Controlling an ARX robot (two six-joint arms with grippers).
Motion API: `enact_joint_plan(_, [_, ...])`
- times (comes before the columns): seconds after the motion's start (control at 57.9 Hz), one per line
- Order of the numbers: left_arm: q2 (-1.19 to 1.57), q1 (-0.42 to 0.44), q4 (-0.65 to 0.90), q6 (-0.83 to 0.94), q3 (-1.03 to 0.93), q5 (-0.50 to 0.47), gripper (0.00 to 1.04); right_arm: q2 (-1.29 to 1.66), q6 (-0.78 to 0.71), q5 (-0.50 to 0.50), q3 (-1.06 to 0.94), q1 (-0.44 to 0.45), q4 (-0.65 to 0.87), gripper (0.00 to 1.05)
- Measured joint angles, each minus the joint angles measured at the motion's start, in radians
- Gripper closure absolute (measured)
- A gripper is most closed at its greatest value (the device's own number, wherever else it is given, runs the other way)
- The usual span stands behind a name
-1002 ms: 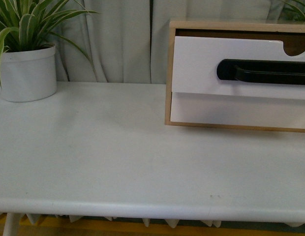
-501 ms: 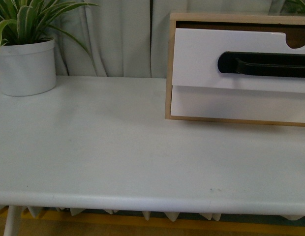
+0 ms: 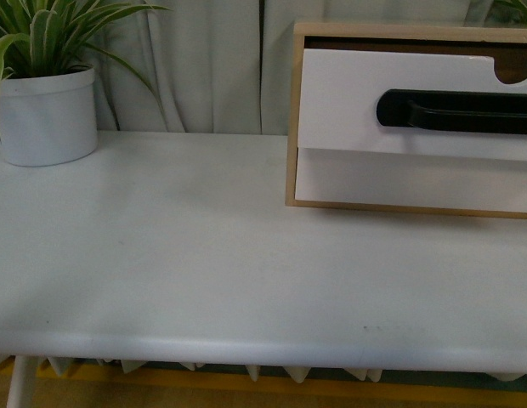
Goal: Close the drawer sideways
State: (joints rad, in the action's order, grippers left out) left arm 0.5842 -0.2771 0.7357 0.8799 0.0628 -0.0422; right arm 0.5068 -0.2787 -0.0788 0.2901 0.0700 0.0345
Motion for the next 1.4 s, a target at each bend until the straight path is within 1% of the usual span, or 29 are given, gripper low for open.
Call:
enact_joint_plan(0.035, [0.065, 0.0, 0.072, 0.079, 0.01, 0.044, 0.06, 0.052, -0.064, -0.03, 0.038, 0.016, -0.01, 0.09])
enact_joint_plan(0.086, [0.169, 0.0, 0.173, 0.195, 0.031, 0.114, 0.06, 0.099, -0.134, -0.049, 0.075, 0.028, -0.021, 0.09])
enact_joint_plan(0.138, [0.266, 0.004, 0.246, 0.307, 0.059, 0.181, 0.06, 0.15, -0.208, -0.072, 0.119, 0.04, -0.032, 0.09])
enact_joint_plan(0.19, [0.352, 0.011, 0.288, 0.417, 0.089, 0.238, 0.06, 0.195, -0.273, -0.098, 0.166, 0.05, -0.047, 0.09])
enact_joint_plan(0.259, [0.438, 0.018, 0.315, 0.515, 0.122, 0.299, 0.06, 0.251, -0.345, -0.124, 0.227, 0.067, -0.055, 0.09])
enact_joint_plan(0.363, [0.547, 0.02, 0.312, 0.647, 0.171, 0.388, 0.06, 0.322, -0.431, -0.152, 0.301, 0.093, -0.082, 0.09])
enact_joint_plan(0.484, [0.624, 0.015, 0.278, 0.779, 0.223, 0.444, 0.06, 0.402, -0.515, -0.179, 0.375, 0.124, -0.111, 0.09])
enact_joint_plan(0.639, [0.699, -0.011, 0.255, 0.863, 0.295, 0.446, 0.06, 0.476, -0.586, -0.21, 0.461, 0.153, -0.154, 0.09])
enact_joint_plan(0.726, [0.731, -0.039, 0.241, 0.879, 0.336, 0.434, 0.06, 0.509, -0.623, -0.22, 0.5, 0.161, -0.177, 0.09])
enact_joint_plan(0.846, [0.771, -0.094, 0.232, 0.875, 0.394, 0.387, 0.06, 0.54, -0.658, -0.239, 0.536, 0.172, -0.203, 0.09])
enact_joint_plan(0.967, [0.83, -0.176, 0.226, 0.852, 0.473, 0.323, 0.06, 0.566, -0.692, -0.253, 0.553, 0.186, -0.228, 0.09])
enact_joint_plan(1.054, [0.866, -0.216, 0.226, 0.84, 0.518, 0.298, 0.06, 0.575, -0.7, -0.256, 0.554, 0.19, -0.232, 0.09])
enact_joint_plan(1.175, [0.912, -0.254, 0.22, 0.827, 0.577, 0.276, 0.06, 0.583, -0.711, -0.26, 0.56, 0.192, -0.241, 0.09])
enact_joint_plan(1.399, [0.997, -0.292, 0.206, 0.812, 0.69, 0.246, 0.06, 0.617, -0.712, -0.265, 0.604, 0.201, -0.242, 0.09])
